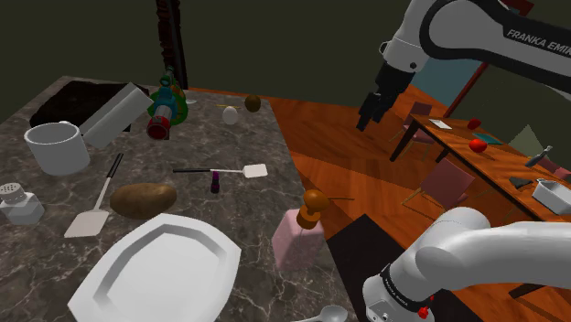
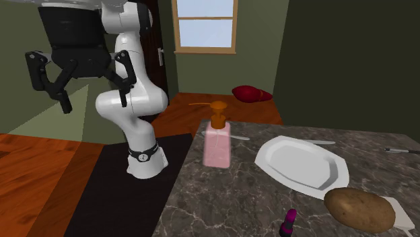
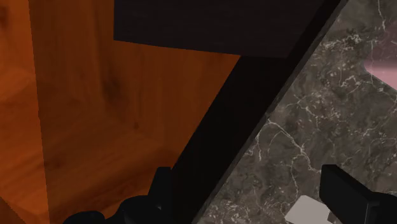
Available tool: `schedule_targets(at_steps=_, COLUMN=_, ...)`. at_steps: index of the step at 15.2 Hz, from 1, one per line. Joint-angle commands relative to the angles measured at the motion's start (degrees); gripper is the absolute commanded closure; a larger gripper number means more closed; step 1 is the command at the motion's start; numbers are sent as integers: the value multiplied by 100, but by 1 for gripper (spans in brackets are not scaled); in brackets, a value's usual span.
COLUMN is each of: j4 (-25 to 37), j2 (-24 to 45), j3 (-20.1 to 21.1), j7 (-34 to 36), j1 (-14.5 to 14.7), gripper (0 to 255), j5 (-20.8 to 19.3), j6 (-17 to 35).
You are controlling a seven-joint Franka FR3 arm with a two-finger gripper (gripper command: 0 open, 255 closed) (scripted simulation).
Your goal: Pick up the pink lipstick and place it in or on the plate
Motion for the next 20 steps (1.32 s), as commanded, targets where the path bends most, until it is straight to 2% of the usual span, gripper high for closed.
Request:
schedule_targets(at_steps=1, j4=0, j2=0, j3=0, j7=0, j1=0, gripper=0, j5=0, j6=0)
schedule_targets(at_steps=11, j4=99, j2=1159, j3=956, j7=995, j1=351, gripper=0, j5=455, j6=1008)
schedule_targets(at_steps=20, j4=756, j2=2626, j3=1759, j7=1921, j1=573, gripper=0, j5=450, j6=1771)
